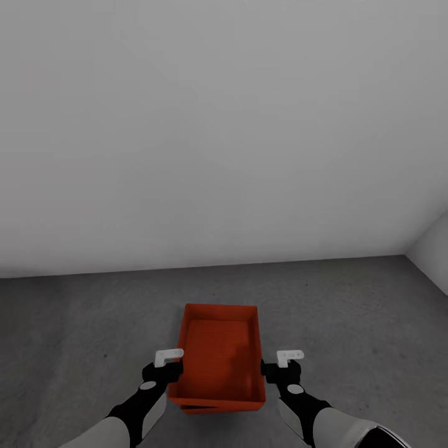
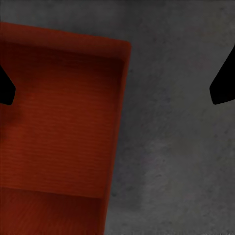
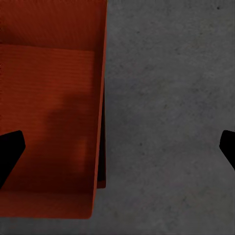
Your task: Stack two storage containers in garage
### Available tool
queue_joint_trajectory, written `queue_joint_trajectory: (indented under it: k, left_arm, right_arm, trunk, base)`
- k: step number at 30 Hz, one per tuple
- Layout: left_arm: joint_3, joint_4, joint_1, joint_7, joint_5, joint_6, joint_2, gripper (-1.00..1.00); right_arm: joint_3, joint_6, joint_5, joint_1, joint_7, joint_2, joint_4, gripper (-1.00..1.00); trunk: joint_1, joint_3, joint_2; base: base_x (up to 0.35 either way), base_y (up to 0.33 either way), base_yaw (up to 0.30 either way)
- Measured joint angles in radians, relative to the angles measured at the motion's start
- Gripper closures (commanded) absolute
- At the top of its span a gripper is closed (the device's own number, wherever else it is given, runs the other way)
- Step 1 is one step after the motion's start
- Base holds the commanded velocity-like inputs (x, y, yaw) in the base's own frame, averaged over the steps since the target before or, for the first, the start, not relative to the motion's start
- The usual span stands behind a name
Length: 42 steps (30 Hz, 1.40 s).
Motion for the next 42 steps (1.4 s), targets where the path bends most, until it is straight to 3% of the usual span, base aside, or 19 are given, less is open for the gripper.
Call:
queue_joint_trajectory:
  k: [12, 30, 37, 40, 41, 42]
  left_arm:
    - [-0.001, -0.009, 0.000, 0.000, 0.000, 0.000, 0.000, -1.00]
    - [0.000, -0.007, 0.000, 0.000, 0.001, 0.009, -0.001, -1.00]
    - [0.000, 0.002, 0.000, -0.001, 0.004, 0.016, 0.004, -1.00]
    - [-0.002, 0.028, 0.000, 0.002, 0.005, 0.025, 0.010, -1.00]
    - [-0.001, 0.056, 0.001, 0.004, 0.007, 0.028, 0.019, -1.00]
    - [0.015, 0.117, 0.001, 0.006, 0.036, 0.033, 0.046, -1.00]
  right_arm:
    - [0.000, -0.001, 0.000, 0.000, 0.000, 0.000, 0.000, -1.00]
    - [0.000, -0.002, 0.000, 0.000, 0.001, -0.001, 0.000, -1.00]
    - [0.001, 0.009, 0.001, -0.002, 0.001, -0.018, 0.022, -1.00]
    - [0.001, 0.012, 0.001, -0.003, 0.001, -0.020, 0.033, -1.00]
    - [0.001, 0.012, 0.001, -0.002, 0.001, -0.020, 0.035, -1.00]
    - [0.001, 0.013, 0.001, -0.001, 0.001, -0.021, 0.049, -1.00]
  trunk:
    - [0.000, 0.000, 0.000]
    - [0.001, 0.000, 0.000]
    - [0.001, 0.000, 0.000]
    - [0.001, 0.000, 0.000]
    - [0.001, 0.000, 0.000]
    - [0.001, 0.000, 0.000]
  base:
    - [-0.049, 0.000, 0.000]
    - [-0.331, 0.000, 0.000]
    - [-0.345, 0.000, 0.000]
    - [-0.345, 0.000, 0.000]
    - [-0.345, 0.000, 0.000]
    - [-0.345, 0.000, 0.000]
